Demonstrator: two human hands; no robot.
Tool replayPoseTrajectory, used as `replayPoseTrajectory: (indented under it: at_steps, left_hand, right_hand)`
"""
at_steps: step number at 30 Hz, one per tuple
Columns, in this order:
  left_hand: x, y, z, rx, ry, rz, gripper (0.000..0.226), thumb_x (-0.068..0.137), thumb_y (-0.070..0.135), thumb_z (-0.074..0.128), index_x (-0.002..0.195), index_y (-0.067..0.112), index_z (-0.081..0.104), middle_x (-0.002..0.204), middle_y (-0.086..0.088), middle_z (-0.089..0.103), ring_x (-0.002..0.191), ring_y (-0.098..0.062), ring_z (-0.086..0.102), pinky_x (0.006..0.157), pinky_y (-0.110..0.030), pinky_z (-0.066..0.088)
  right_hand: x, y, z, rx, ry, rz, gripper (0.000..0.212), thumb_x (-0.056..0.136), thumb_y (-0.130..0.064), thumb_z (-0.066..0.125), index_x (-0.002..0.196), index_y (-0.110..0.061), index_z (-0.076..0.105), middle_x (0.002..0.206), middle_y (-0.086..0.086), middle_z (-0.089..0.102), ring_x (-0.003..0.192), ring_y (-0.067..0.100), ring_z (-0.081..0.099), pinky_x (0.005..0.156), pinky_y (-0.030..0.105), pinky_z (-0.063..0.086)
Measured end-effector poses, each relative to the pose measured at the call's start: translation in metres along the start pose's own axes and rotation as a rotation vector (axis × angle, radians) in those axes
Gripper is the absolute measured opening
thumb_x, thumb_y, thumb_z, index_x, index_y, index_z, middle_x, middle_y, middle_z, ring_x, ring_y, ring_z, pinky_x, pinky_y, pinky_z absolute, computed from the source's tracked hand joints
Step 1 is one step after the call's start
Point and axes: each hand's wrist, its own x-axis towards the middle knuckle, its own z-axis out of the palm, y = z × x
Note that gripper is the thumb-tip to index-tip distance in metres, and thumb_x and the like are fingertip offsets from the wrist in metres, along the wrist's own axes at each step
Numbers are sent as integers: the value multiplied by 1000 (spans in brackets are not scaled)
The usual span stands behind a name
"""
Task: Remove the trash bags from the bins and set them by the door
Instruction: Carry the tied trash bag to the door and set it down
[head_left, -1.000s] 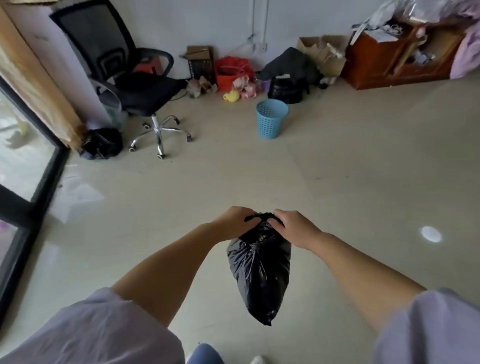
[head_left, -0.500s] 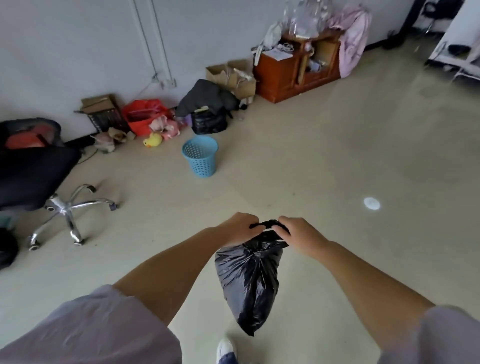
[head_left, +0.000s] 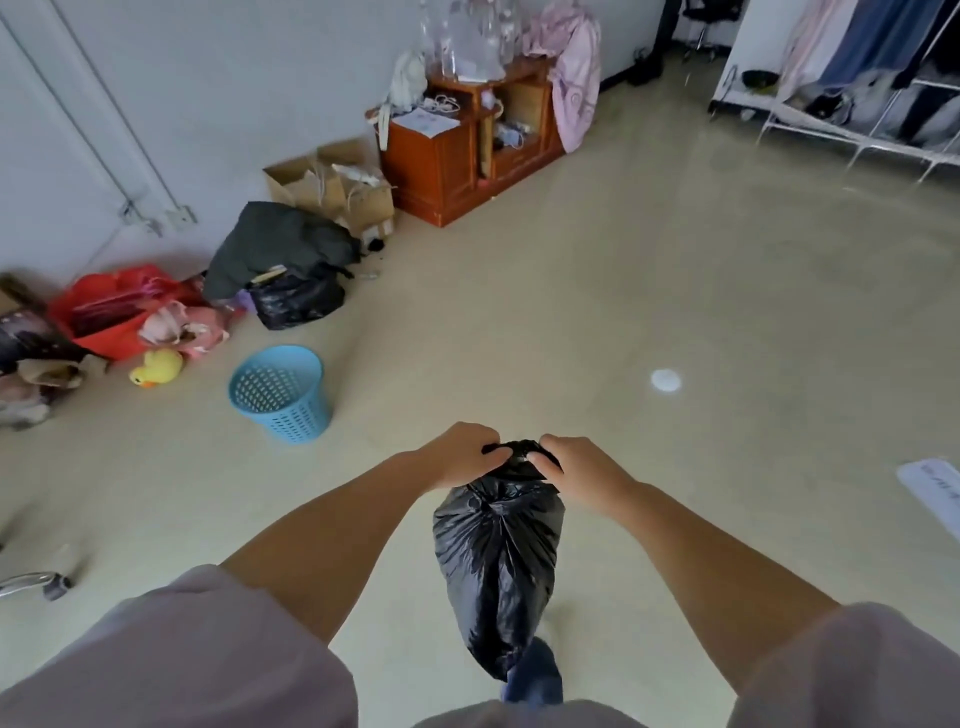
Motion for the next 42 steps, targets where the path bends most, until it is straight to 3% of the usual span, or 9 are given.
replayPoseTrajectory:
  at_steps: [3,8,11,16,26,30,35,42]
  left_hand:
    - [71,5,-32,-29,10,-18,36,99,33,38,75,8,45,64,2,41,57,-12,36,54,-23,27]
    - [182,7,-82,-59,1,21,34,99,32,39,83,7,54,71,-1,51,63,-15,44,56,-24,31]
    - [244,-2,-113,-53,-16,27,30,100,31,39,78,13,49,67,3,48,59,-10,42,55,-23,31]
    - [368,-29,-175,4,5,88,38,99,33,38,85,2,56,72,-4,51,66,-17,44,59,-27,31]
    - [620,-48,-324,108,-111,224,34,100,31,38,78,8,49,69,0,48,68,-18,44,63,-29,32]
    - [724,-42,-358,132,-130,255,36,99,33,38,81,6,53,77,-6,53,73,-21,47,69,-31,35]
    - [864,-18,-400,165,-107,277,37,99,35,37,75,7,43,66,-3,41,69,-22,41,63,-31,29]
    - [1027,26,-458,75,-100,258,36,99,34,38,81,5,52,75,-5,51,72,-21,45,65,-30,32]
  right_hand:
    - [57,35,-44,-19,0,-9,33,99,-34,39,73,-13,38,61,2,44,56,23,42,55,34,31]
    - [149,89,-102,-62,-17,-10,35,99,-35,38,69,-19,34,58,-2,41,53,20,40,54,34,29]
    - [208,114,-126,-77,-15,-14,35,99,-35,39,68,-20,33,58,-3,40,51,17,38,52,32,28]
    - [323,153,-173,-78,35,33,32,99,-33,39,76,-11,40,60,0,43,54,21,41,54,33,29]
    - [530,230,-289,76,111,176,31,99,-31,38,76,-11,40,65,2,46,58,19,40,56,31,31]
    - [604,286,-332,84,125,236,32,99,-31,38,82,-6,47,68,3,49,59,18,42,55,29,32]
    - [698,374,-398,62,124,221,30,99,-32,37,79,-11,41,65,-2,44,57,14,39,54,27,30]
    - [812,486,-508,-7,74,198,31,100,-32,37,71,-21,37,65,-7,42,63,17,43,60,27,34]
